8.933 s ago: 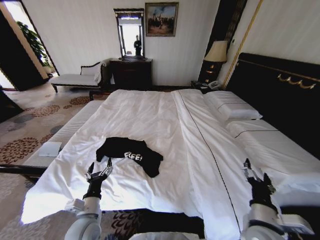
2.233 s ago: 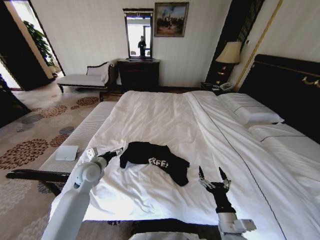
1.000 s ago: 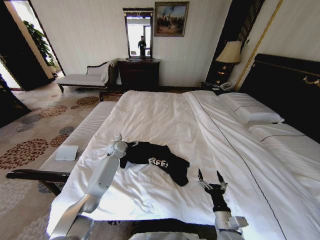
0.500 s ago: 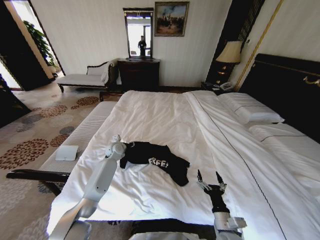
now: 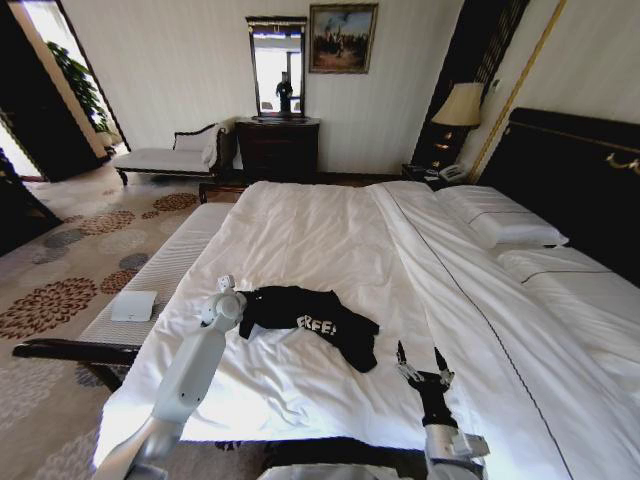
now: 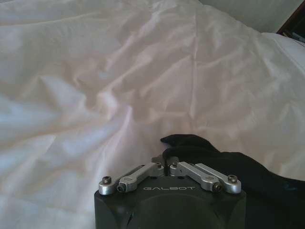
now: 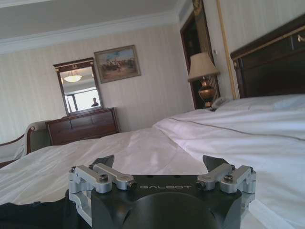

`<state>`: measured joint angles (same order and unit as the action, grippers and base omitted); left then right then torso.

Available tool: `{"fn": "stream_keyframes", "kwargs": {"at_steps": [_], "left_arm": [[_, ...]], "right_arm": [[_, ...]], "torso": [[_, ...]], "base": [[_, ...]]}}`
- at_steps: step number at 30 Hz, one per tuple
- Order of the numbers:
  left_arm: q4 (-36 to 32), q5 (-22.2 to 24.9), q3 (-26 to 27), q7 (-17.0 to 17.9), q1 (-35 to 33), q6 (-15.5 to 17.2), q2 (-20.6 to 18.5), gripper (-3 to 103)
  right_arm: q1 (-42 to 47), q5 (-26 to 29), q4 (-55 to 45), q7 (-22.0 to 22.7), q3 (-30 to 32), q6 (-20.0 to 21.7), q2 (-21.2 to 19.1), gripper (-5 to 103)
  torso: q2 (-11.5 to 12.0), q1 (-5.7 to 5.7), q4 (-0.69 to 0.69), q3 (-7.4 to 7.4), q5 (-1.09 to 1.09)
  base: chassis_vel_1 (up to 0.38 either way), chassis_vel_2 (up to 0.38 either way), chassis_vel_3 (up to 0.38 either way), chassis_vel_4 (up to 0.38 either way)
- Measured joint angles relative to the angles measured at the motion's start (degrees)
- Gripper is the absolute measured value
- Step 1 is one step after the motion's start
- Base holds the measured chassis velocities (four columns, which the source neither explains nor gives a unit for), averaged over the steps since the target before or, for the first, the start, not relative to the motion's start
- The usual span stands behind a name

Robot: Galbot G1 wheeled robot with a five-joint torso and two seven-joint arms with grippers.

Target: Fold the clothes on the bed.

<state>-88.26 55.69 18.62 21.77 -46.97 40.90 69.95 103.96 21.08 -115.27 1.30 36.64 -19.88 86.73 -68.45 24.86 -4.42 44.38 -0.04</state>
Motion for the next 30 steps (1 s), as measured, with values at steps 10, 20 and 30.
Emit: {"fn": "stream_keyframes", "kwargs": {"at_steps": [10,20,30], "left_arm": [[-13.1,-5.6,5.9,-4.8,-15.4,-5.0,-4.7,0],[-17.4,-10.5,10.2,-10.8,-26.1,-13.5,-4.3,0],[-18.5,-13.3,13.5,-11.4,-35.8,-16.4,-2.6,0]], "right_arm": [[-5.3,18.8,0.4,-0.9,-3.9,4.2,-10.0,100],[-13.4,38.2,-1.2,3.0,-9.6,13.1,-21.2,100],[-22.1,48.7,0.1,10.0,-16.5,21.2,-34.3,100]], "torso": [[0.0,0.00,0.03,0.00,0.02],[0.0,0.00,0.02,0.00,0.00],[0.0,0.00,0.00,0.00,0.01]], "base": [[0.000,0.000,0.000,0.000],[0.000,0.000,0.000,0.000],[0.000,0.000,0.000,0.000]]}}
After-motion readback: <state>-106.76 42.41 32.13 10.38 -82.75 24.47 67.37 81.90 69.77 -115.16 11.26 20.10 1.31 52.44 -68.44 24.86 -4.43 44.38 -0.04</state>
